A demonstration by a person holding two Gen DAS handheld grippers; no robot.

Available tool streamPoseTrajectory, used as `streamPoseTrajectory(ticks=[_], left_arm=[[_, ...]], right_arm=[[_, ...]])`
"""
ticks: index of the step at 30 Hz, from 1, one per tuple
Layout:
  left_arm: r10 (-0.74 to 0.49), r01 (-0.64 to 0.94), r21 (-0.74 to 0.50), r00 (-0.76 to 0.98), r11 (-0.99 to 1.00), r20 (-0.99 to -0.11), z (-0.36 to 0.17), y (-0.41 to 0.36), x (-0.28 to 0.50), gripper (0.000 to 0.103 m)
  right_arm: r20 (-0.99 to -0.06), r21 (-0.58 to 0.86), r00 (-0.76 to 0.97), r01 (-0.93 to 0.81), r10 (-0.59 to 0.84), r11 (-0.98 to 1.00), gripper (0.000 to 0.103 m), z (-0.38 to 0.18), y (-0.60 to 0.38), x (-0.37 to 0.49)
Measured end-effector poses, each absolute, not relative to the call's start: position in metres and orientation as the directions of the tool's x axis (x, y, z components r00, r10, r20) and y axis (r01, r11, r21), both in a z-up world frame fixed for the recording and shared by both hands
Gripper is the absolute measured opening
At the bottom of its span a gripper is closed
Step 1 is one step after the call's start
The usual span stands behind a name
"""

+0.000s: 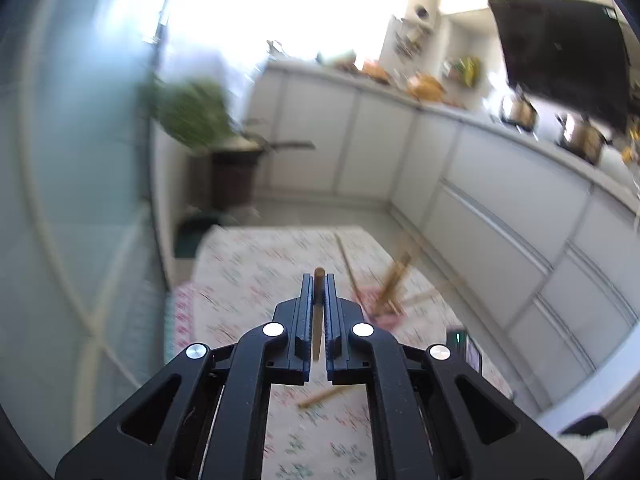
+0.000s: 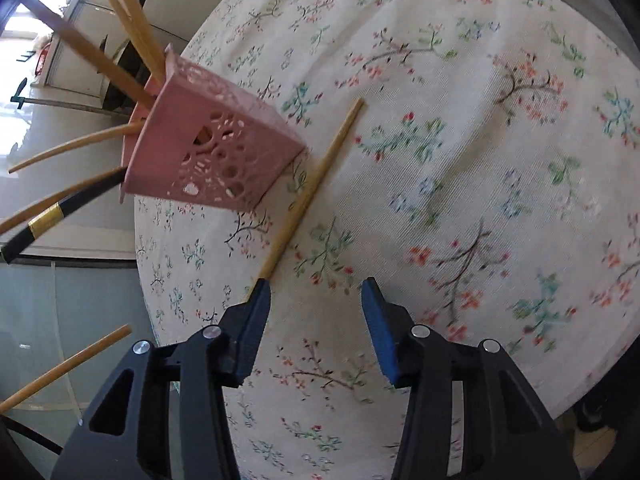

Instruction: Organize utensils

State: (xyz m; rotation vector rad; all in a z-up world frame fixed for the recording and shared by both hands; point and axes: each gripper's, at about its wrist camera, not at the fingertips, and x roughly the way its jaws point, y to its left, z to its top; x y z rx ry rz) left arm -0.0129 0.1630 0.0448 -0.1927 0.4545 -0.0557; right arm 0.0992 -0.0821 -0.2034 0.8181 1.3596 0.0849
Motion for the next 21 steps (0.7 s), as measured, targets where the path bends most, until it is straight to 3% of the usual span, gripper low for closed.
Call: streamPoseTrajectory(ticks=[4, 10, 13, 15, 16, 17, 18, 21], left_arm=[[0.012, -0.079, -0.195, 0.946, 0.978, -0.324, 0.063, 0.170, -0.030, 0.004], [-0.052, -0.020, -0.235, 0.953, 0.972, -0.297, 0.067, 0.170, -0.032, 0.004], [-0.071, -0.011, -0.282, 0.957, 0.959, -0.281, 0.066, 0.183, -0.036, 0.004], [-0.073, -0.014, -0.301, 0.958, 0.954, -0.278, 0.066, 0.189, -0.038, 0.004], [-0.077, -0.012, -0.305, 0.958, 0.952, -0.278, 0.065, 0.190, -0.040, 0.004], [-0.084, -0.006, -0.308, 0.957, 0.951, -0.278, 0.065, 0.189, -0.039, 0.004], [-0.090, 0.000, -0.310, 0.956, 0.951, -0.278, 0.065, 0.189, -0.039, 0.004], [-0.115, 0.023, -0.318, 0.955, 0.948, -0.273, 0.066, 0.186, -0.041, 0.004]], right_arm=[[-0.846, 0.533, 0.253, 0.446, 0.470, 0.719, 0.050, -0.205, -0.045, 0.095], [-0.907, 0.420, 0.273, 0.525, 0.321, 0.740, 0.071, -0.199, -0.001, 0.101], [-0.953, 0.294, 0.217, 0.512, 0.210, 0.807, 0.072, -0.197, 0.022, 0.110], [-0.963, 0.263, 0.204, 0.544, 0.178, 0.797, 0.056, -0.196, 0.021, 0.113], [-0.969, 0.239, 0.191, 0.559, 0.157, 0.794, 0.038, -0.195, 0.017, 0.111], [-0.970, 0.235, 0.184, 0.575, 0.155, 0.784, 0.013, -0.196, 0.009, 0.109], [-0.972, 0.231, 0.170, 0.595, 0.161, 0.770, 0.007, -0.198, -0.002, 0.105], [-0.945, 0.327, 0.201, 0.608, 0.259, 0.723, 0.006, -0.203, -0.037, 0.092]])
